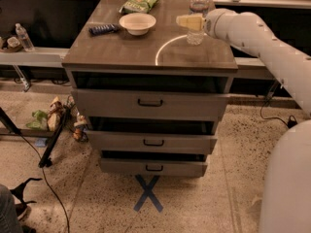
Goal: Place water bottle into paper bowl
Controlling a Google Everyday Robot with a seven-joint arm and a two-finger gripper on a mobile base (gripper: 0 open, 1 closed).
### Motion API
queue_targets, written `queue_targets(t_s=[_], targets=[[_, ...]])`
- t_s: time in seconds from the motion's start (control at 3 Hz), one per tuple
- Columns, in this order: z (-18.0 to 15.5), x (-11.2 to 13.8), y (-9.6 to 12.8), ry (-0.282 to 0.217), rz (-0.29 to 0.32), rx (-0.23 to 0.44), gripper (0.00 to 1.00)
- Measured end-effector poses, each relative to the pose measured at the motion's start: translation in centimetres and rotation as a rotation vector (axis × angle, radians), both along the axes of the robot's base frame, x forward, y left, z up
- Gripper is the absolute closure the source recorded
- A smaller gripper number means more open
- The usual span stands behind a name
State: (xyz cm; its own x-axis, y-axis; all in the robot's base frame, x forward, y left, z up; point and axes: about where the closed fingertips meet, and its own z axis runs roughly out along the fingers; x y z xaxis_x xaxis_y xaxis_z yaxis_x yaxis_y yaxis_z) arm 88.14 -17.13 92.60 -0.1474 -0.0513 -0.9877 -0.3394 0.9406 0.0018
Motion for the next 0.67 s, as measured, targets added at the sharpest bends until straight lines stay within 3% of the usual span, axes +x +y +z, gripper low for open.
queue_targets(t_s=[0.33,0.67], targets=[[0.48,1.51,0.78,-0.041,0.003,0.012,0.09],[0.64,2.27,1.28,-0.062,0.006,0.019,0.29]])
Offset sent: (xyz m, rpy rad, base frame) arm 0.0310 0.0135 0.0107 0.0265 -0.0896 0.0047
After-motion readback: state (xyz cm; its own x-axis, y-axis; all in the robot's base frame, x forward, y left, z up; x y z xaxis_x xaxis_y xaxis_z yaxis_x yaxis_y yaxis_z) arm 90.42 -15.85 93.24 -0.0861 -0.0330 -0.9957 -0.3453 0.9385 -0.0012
